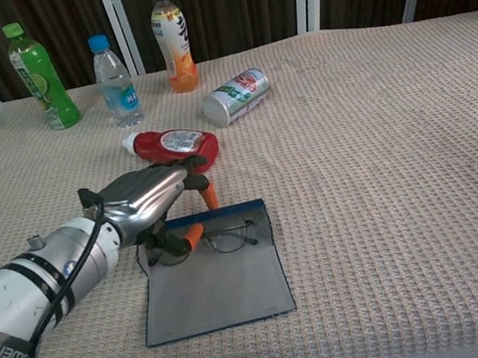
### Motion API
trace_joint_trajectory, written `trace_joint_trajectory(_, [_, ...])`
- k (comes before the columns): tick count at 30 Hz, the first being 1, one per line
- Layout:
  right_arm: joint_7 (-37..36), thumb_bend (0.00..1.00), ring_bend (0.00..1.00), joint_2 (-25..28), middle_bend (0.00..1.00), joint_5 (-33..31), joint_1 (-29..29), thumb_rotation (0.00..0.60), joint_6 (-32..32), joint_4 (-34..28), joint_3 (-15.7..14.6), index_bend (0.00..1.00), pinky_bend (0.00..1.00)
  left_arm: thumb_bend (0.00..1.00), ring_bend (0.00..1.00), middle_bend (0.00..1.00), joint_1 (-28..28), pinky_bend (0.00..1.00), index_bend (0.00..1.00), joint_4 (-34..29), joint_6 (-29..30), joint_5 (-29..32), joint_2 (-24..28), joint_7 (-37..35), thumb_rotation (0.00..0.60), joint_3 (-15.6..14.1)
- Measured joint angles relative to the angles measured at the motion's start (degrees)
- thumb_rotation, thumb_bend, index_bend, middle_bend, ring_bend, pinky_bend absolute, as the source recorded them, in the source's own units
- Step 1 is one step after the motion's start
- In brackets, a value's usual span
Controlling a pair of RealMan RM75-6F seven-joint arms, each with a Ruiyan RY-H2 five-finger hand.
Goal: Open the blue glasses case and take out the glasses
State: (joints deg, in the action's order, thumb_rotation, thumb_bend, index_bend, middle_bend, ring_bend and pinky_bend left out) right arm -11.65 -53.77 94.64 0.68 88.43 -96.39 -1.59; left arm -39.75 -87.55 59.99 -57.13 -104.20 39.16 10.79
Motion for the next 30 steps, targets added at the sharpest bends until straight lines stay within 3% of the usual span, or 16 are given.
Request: trace_joint_trajectory(30, [0.09,0.15,0.00,-0.05,0.00,0.03,-0.14,0.600,0.19,0.11,-0.04,0.00,0.03,0.47,0.00,0.00,-1.37,0.00,0.48,0.91,1.22,-0.20,-0.36,-4.07,0.600,-1.14])
